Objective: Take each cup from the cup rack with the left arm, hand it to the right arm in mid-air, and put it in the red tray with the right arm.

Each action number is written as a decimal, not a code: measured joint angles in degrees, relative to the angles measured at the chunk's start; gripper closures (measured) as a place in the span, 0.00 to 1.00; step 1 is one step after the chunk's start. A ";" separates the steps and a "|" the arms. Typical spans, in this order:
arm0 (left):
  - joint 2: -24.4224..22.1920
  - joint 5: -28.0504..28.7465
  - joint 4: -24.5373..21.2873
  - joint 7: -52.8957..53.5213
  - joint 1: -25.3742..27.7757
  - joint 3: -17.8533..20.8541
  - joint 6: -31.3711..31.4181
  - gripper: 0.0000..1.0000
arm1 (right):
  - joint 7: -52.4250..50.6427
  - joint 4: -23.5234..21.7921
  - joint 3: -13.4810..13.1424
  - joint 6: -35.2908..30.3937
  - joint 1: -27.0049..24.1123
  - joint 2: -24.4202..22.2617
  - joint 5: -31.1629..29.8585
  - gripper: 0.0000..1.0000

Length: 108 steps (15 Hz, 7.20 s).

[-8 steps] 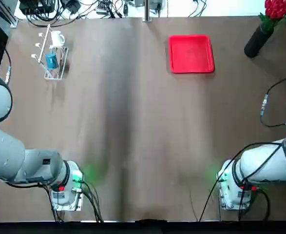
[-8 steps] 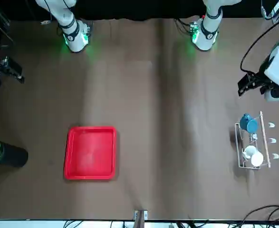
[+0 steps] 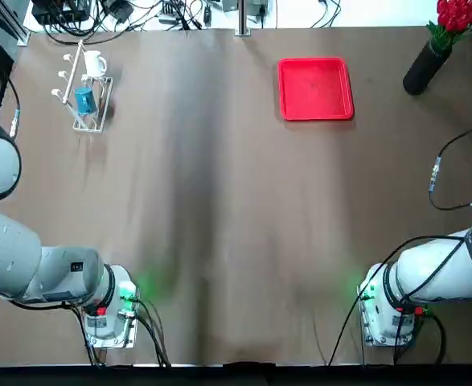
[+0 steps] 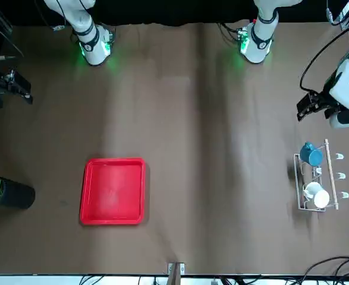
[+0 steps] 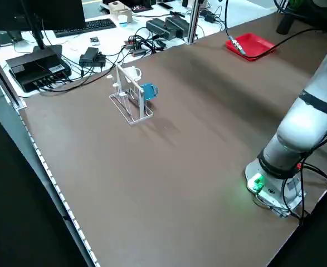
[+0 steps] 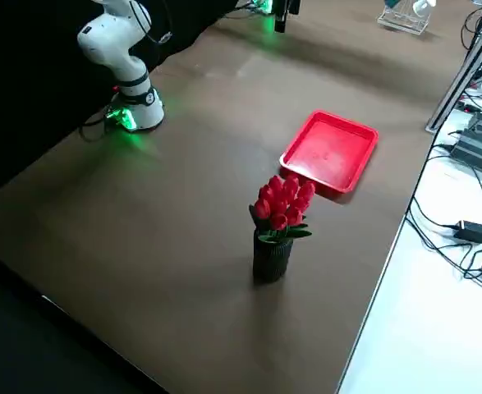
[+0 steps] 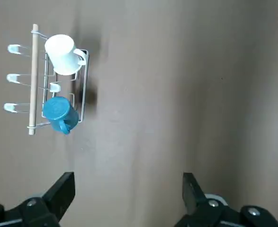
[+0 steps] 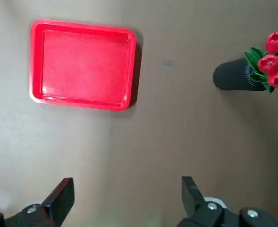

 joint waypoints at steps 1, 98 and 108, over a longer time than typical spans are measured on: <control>0.75 -0.01 0.01 0.04 -0.10 -0.02 0.21 0.00 | 0.00 0.00 -0.21 0.02 -0.07 0.00 0.06 0.00; 31.68 23.90 1.18 50.85 10.20 0.14 5.43 0.21 | -0.07 0.08 -3.02 0.74 0.09 0.01 5.14 0.00; 26.73 23.90 2.24 50.83 9.84 -1.15 1.36 0.21 | 0.02 -0.26 -3.52 5.59 1.25 0.54 8.28 0.00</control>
